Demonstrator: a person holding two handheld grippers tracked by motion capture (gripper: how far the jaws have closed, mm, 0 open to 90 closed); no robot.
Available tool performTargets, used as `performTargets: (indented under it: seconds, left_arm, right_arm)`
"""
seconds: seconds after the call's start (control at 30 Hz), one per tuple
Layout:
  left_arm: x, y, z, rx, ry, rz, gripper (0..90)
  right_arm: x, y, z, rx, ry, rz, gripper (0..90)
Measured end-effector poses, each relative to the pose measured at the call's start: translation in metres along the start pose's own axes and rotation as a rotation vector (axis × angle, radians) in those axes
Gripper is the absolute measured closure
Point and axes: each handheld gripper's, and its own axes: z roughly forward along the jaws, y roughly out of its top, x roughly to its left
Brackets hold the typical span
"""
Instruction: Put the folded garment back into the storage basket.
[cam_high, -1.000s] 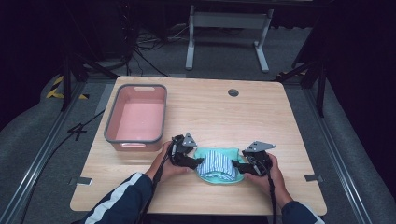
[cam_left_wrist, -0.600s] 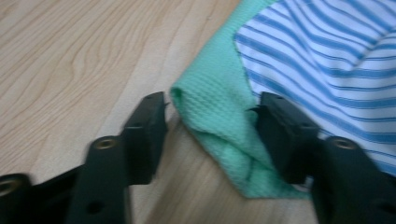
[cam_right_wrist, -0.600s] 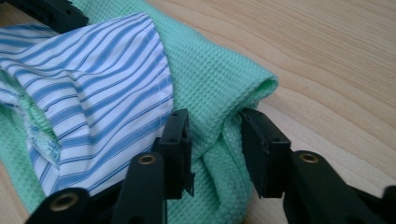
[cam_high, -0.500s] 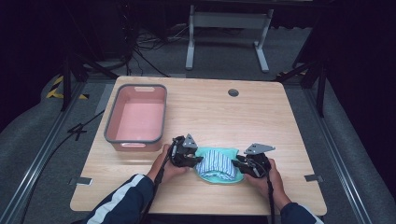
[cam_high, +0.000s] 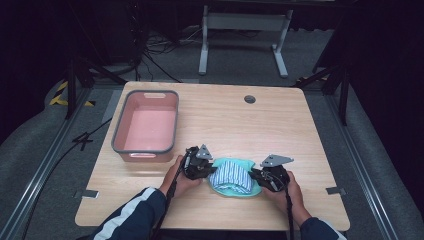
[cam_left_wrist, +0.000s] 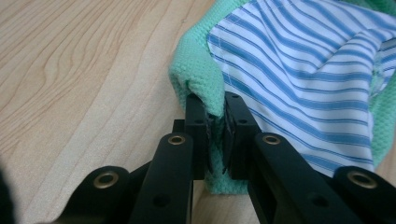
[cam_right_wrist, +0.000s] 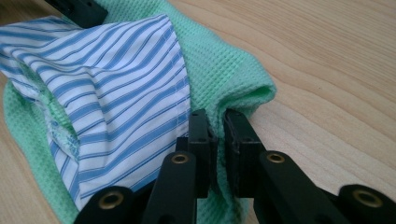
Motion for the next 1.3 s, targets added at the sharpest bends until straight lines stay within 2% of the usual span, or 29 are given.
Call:
performTargets:
  seconds: [0.13,0.23,0.57,0.73,0.8,1.13,1.3]
  left_arm:
    - [-0.002,0.003,-0.003,0.001,0.011,0.02,82.9]
    - [-0.003,0.005,-0.005,-0.007,0.005,0.014,82.9]
    - [-0.004,0.012,-0.01,-0.007,0.002,0.038,83.0]
    - [-0.006,0.02,-0.011,-0.008,0.01,0.054,83.0]
    - [-0.006,0.023,-0.012,-0.007,0.023,0.072,83.1]
    - [-0.005,0.036,-0.017,-0.006,0.02,0.085,83.1]
    - [-0.004,0.043,-0.023,-0.016,0.028,0.095,83.1]
  right_arm:
    - [0.0,0.002,-0.004,-0.016,0.001,-0.005,82.6]
    - [0.0,0.003,-0.006,-0.019,0.002,-0.006,82.6]
    - [-0.001,0.009,-0.016,-0.047,0.002,0.003,82.8]
    - [-0.003,0.013,-0.021,-0.061,-0.008,0.002,82.9]
    - [-0.003,0.015,-0.023,-0.063,-0.008,0.003,82.9]
    - [-0.005,0.019,-0.03,-0.076,-0.021,-0.002,82.9]
    - [-0.005,0.028,-0.033,-0.096,-0.017,-0.006,82.9]
